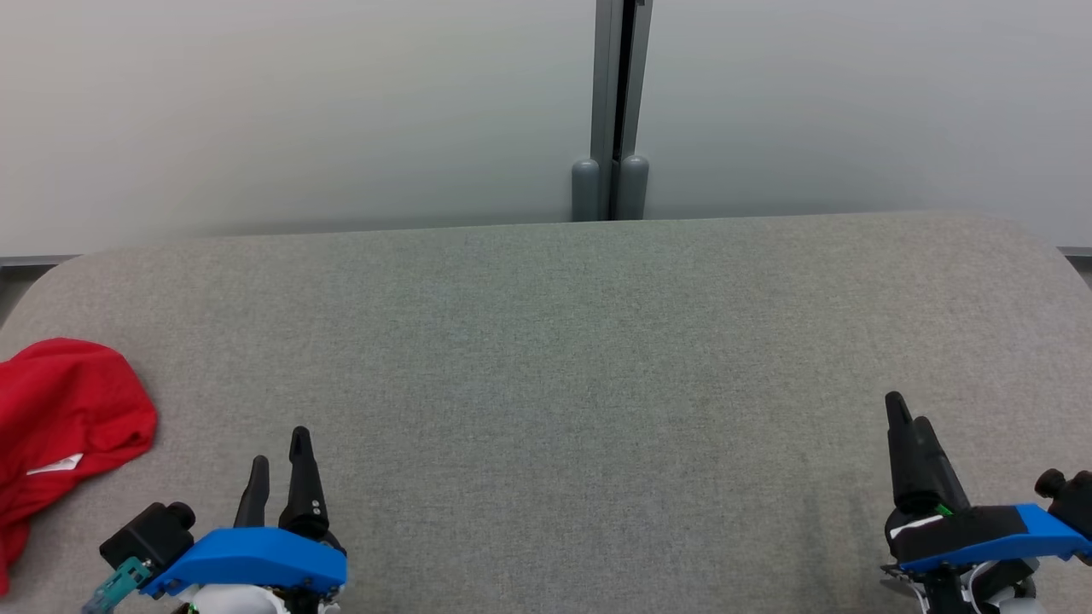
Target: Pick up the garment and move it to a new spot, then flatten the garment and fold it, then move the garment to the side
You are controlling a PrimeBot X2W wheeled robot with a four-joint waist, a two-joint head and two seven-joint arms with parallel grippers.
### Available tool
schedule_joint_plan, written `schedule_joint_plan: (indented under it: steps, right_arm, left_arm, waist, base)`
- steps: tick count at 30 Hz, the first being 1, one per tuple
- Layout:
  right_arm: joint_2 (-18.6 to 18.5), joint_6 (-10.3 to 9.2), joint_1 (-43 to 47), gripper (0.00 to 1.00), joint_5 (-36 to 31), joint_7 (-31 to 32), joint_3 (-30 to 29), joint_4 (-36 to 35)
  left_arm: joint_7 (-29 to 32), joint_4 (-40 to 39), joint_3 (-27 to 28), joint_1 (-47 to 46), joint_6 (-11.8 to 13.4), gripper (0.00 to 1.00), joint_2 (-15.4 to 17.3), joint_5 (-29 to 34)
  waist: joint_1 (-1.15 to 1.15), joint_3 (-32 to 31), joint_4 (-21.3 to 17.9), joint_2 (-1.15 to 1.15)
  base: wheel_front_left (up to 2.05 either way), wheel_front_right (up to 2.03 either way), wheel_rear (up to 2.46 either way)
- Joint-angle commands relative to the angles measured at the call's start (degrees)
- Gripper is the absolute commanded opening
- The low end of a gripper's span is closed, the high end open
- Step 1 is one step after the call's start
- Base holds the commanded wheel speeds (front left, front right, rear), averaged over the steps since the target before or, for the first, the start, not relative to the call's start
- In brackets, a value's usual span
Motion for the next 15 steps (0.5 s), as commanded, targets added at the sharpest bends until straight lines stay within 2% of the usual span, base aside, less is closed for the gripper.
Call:
schedule_joint_plan:
  steps: [1,15]
  right_arm:
    - [-0.5,0.18,-1.1,1.00,-3.0,-0.8,0.4,-0.2]
    - [-0.7,0.20,-0.8,1.00,-14.7,-3.2,1.3,1.9]
  left_arm:
    - [-0.8,-0.4,-0.8,-1.5,0.4,1.00,0.3,2.9]
    - [-3.1,1.3,-2.9,-1.1,1.8,1.00,0.3,13.9]
  waist:
    - [0.00,0.0,0.0,0.00]
    - [0.00,-0.3,0.0,0.00]
  base:
    - [0.00,0.00,0.00]
    - [0.00,0.00,0.00]
